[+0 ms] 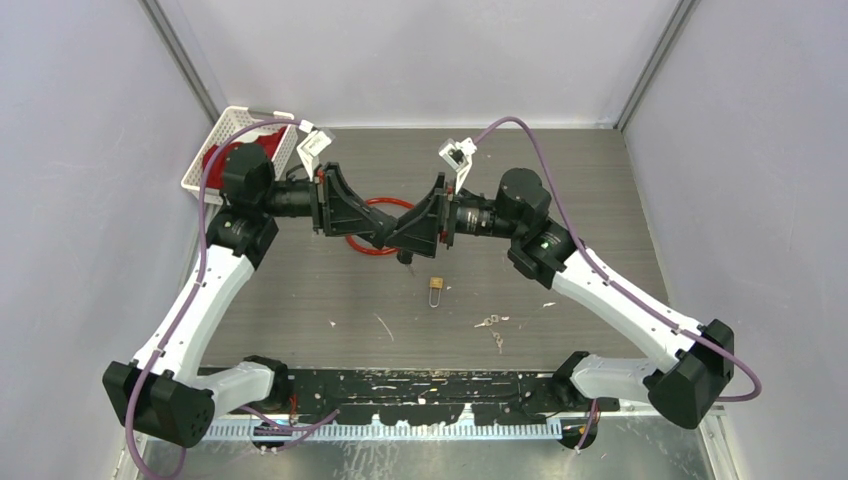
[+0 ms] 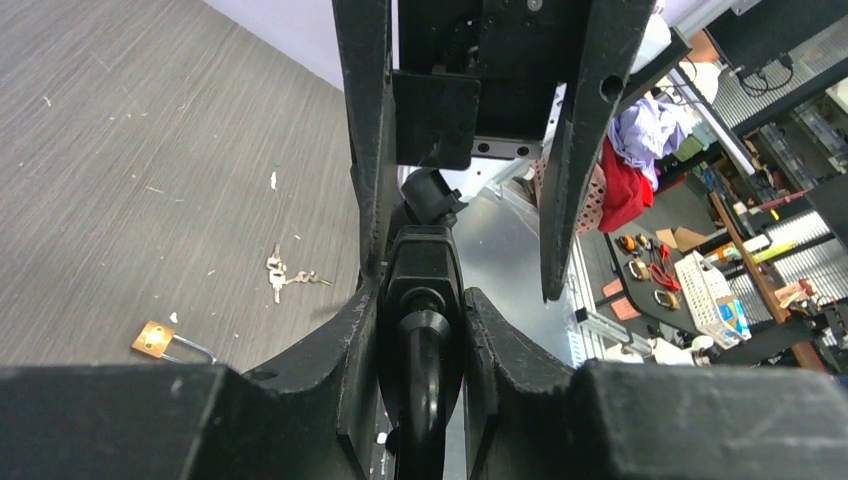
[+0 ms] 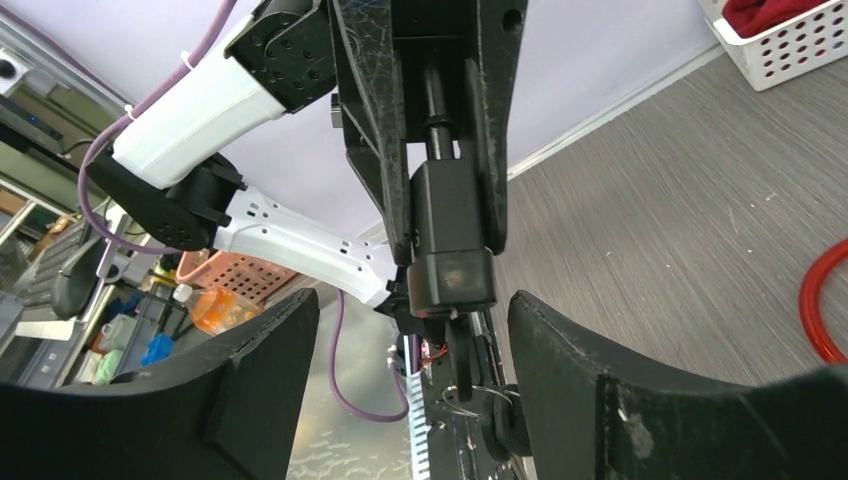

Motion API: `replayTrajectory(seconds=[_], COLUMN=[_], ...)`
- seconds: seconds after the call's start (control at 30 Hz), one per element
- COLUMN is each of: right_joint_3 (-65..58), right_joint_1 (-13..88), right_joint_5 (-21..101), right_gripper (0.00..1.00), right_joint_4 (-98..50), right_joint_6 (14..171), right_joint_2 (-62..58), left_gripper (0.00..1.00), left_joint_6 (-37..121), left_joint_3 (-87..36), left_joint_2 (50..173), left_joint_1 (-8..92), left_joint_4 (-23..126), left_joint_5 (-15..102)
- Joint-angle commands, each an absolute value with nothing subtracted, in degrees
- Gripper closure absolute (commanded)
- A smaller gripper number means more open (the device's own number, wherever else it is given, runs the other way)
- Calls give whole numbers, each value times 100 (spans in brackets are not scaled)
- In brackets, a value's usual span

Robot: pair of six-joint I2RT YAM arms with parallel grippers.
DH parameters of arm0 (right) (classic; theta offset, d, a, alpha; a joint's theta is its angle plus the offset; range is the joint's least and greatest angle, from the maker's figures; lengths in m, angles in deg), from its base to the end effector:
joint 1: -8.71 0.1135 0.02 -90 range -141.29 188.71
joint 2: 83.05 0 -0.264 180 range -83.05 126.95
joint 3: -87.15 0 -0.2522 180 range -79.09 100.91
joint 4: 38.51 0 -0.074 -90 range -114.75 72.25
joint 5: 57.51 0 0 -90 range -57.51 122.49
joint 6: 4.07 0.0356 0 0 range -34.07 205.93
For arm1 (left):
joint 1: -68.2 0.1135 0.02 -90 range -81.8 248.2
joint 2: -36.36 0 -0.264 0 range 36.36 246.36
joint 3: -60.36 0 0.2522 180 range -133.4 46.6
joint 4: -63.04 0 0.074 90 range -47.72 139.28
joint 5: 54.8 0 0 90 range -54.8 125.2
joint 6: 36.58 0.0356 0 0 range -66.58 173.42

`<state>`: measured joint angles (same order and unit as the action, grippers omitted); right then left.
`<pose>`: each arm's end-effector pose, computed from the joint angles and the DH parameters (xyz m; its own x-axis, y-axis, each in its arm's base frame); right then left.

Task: Unlock with the key

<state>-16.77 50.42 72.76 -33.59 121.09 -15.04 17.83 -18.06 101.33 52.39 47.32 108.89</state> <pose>0.1876 0.1981 0.3993 -0.5363 0.1106 -0.8368 -0.8326 0.0935 0.5460 0.2192 -0.0976 0.4080 -0.6125 0.0036 -0.7904 0.7904 0.0135 -0.6124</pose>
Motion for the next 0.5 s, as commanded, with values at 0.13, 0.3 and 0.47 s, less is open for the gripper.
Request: replayTrajectory(seconds=[0.13, 0.3, 0.47], right_joint_3=[-1878, -2068, -2361], right_joint_1=[5371, 5415, 5420], right_joint_5=[7348, 7187, 6844], right_gripper=[33, 51, 55], right_joint_4=[-4436, -5000, -5647], right_joint_6=[12457, 12806, 13202], right_joint_2=[-1247, -1167, -1206], left_gripper=[100, 100, 100], left_joint_6=[1352, 1273, 1258], left_joint_3=[-1920, -1864, -1804], left_joint_2=[9965, 9953, 9904], left_joint_1=[5216, 5215, 5215], left_joint_4=[5376, 5462, 5498], left_joint_5=[10675, 10688, 10724])
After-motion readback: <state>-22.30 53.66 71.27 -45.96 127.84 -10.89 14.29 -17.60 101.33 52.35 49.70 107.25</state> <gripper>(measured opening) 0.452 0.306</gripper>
